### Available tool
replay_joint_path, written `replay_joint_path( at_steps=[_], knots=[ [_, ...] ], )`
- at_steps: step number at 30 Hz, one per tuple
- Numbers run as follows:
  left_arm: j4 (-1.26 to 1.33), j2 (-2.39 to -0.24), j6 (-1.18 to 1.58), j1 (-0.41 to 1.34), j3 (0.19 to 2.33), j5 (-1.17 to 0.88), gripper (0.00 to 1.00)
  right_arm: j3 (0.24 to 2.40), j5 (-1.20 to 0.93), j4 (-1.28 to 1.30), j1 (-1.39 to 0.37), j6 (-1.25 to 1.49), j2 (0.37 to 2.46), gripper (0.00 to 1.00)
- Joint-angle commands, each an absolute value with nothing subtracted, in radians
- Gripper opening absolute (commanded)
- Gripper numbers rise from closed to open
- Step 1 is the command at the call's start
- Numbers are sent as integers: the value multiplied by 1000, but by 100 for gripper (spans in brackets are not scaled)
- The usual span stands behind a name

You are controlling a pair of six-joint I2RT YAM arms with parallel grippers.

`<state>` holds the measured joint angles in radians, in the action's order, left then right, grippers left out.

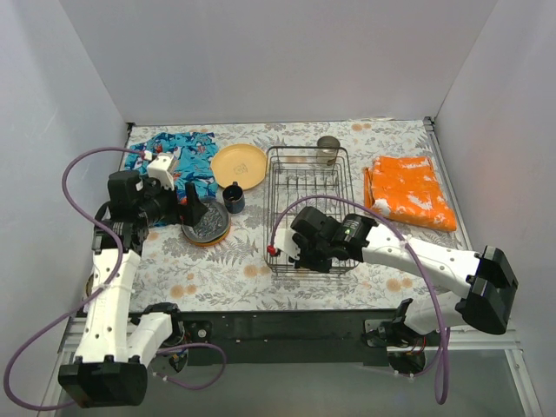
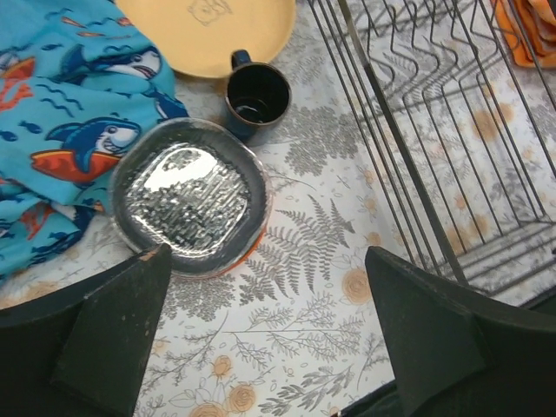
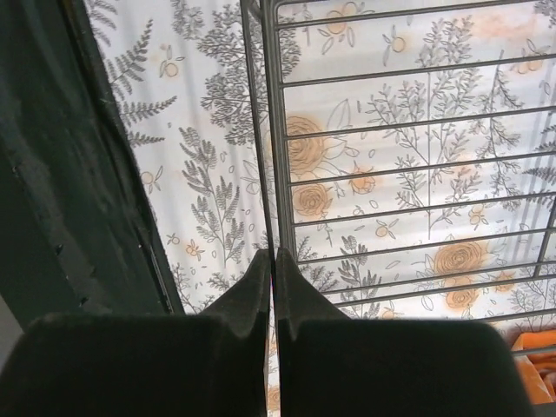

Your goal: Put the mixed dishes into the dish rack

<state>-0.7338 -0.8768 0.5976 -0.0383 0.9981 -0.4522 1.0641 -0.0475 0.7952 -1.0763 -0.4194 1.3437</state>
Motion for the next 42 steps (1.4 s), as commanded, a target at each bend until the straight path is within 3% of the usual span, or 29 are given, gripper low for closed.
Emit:
replay_joint_path(
  at_steps=[1, 3, 6, 7, 8, 13, 19, 25, 30, 42],
  knots=[
    [-773, -1048, 548, -34, 1037, -592, 88, 1012, 19, 838, -1049, -344, 1373, 1],
    [-782, -1124, 522, -26, 1063, -604, 85, 1019, 21, 841, -1049, -342, 1361, 1],
    [-764, -1209, 474, -15, 1089, -585, 86, 1035, 17, 868, -1049, -390, 1339, 23],
    [-753, -1230, 457, -14, 1095, -577, 86, 1049, 23, 877, -1049, -409, 1335, 38],
    [-752, -1236, 431, 18, 1115, -571, 98, 1087, 31, 893, -1049, -420, 1328, 44],
    [-753, -1230, 387, 21, 1170, -641, 98, 1508, -59, 934, -877, -453, 1331, 70],
    [-626, -1144, 388, 21, 1066, -687, 98, 1672, -7, 660, -573, -375, 1486, 68],
    [-609, -1187, 475, 23, 1062, -615, 98, 1983, 6, 612, -359, -198, 1892, 57],
    [-592, -1219, 508, 23, 1037, -557, 98, 2232, -54, 618, -310, -129, 2104, 55],
    [-609, -1314, 538, 25, 1078, -463, 98, 2252, -135, 624, -272, -72, 2293, 53]
  ],
)
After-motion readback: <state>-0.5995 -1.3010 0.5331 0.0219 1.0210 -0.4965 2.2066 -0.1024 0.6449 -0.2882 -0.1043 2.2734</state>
